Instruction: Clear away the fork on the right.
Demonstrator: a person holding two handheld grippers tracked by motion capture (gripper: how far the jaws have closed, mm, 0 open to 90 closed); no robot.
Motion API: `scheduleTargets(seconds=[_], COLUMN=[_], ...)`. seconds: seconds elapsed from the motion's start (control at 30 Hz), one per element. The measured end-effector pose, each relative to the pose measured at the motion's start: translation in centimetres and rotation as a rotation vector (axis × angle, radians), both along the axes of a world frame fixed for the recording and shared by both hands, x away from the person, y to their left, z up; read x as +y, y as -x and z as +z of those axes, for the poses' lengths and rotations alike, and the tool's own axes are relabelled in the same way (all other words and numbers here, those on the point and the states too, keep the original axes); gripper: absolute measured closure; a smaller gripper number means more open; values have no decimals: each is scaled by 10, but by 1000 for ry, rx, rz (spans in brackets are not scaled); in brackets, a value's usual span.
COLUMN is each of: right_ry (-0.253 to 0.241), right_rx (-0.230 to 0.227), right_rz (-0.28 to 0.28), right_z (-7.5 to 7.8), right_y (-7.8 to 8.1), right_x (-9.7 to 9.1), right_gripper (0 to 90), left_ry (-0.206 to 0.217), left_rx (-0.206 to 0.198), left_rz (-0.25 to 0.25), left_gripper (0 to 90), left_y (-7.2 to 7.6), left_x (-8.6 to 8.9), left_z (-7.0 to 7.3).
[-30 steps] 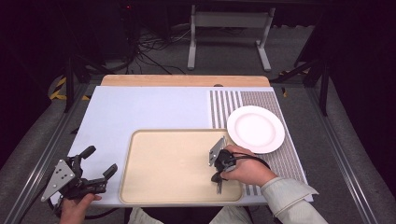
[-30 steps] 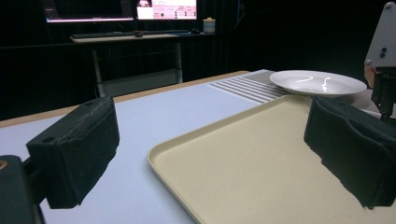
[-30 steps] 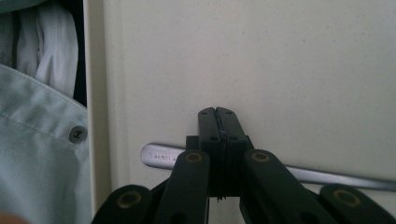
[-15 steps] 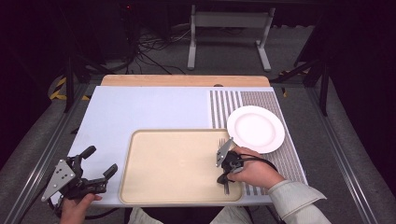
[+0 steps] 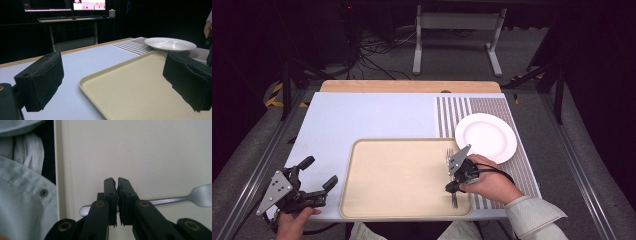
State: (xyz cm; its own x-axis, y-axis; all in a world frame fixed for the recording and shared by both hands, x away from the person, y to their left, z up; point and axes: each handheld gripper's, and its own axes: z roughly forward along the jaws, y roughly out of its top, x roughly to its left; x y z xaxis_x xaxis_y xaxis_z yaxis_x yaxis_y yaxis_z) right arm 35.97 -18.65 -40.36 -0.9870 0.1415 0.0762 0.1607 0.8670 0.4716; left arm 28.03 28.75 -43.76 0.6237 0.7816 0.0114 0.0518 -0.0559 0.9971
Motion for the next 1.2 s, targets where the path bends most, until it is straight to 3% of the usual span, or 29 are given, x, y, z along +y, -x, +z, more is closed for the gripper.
scheduleTargets(seconds=[0.17,0.33,0.5,0.57,0.8,1.2], right_ry=[-106,-200,-331,-348,-531,-654], right_rx=[-104,-223,-297,-307,-388,-474], right_rz=[-71,-166,-261,-274,-428,-537], right_z=[21,36,40,41,43,39], right_y=[8,14,18,18,26,37], right_x=[-14,-30,-48,-51,-86,-123], right_gripper=[729,463,295,276,178,127], left_ry=[-2,-11,-11,-13,-8,-7], left_rx=[3,2,1,0,1,-1], left_rz=[0,-2,-4,-3,1,4], left_gripper=[41,41,41,41,41,41], left_y=[-1,-1,-2,-3,-3,-3], left_x=[-1,-3,-4,-4,-3,-3], left_z=[0,0,0,0,0,1])
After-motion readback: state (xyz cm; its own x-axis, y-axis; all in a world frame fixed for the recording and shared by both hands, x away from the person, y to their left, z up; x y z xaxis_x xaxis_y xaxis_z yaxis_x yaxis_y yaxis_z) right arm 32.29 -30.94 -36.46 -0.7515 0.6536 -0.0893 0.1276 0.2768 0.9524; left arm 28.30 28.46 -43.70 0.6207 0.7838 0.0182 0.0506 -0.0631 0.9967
